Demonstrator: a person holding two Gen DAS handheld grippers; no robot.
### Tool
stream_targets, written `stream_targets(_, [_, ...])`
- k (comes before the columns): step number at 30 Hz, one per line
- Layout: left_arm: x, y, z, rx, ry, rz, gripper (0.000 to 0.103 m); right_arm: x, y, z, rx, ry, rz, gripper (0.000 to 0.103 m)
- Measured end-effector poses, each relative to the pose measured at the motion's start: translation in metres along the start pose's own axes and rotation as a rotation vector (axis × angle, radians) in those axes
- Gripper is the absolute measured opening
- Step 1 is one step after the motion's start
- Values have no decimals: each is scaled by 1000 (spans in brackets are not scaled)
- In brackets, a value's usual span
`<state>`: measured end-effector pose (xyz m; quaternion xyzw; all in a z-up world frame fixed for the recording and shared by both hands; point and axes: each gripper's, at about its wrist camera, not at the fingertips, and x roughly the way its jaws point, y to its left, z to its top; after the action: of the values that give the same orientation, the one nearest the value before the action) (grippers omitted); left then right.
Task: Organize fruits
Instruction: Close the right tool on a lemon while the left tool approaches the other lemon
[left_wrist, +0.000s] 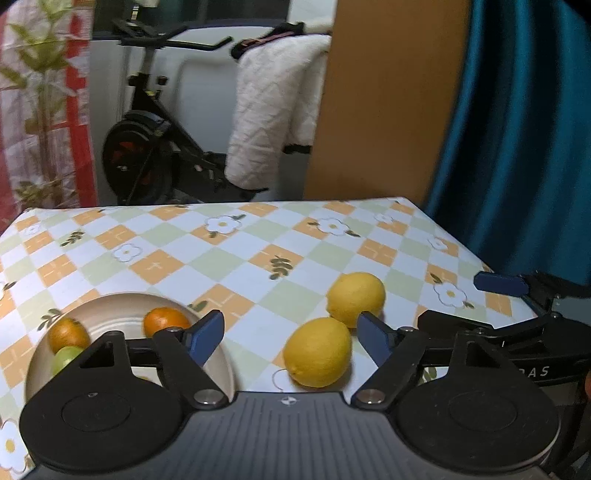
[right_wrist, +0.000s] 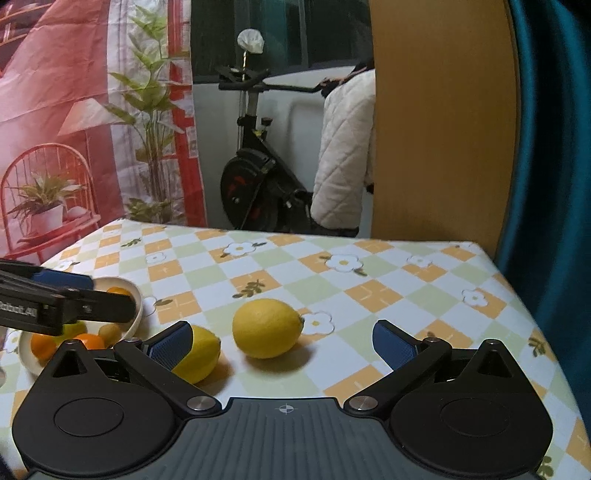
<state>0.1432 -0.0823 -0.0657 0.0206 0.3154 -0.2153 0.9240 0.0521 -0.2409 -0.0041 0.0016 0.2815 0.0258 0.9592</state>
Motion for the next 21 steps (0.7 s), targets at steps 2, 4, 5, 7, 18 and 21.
stream_targets(2, [7, -1, -1, 22, 19, -19, 78, 0, -1, -1, -8, 11, -9, 103])
stream_targets(4, [12, -1, -4, 38, 39, -35, 76, 0, -2, -2, -2, 15, -27, 103])
stream_targets(5, [15, -1, -5, 48, 51, -40, 74, 0, -2, -3, 2, 17, -32, 103])
stream_targets(7, [20, -3, -8, 73, 70, -54, 73, 0, -4, -4, 7, 20, -38, 103])
stream_targets(18, [35, -3, -11, 109, 125, -105, 63, 15, -7, -16, 14, 84, -8, 83])
stream_targets(21, [35, 5, -8, 72, 128, -115, 59, 20, -1, -18, -3, 97, 14, 82])
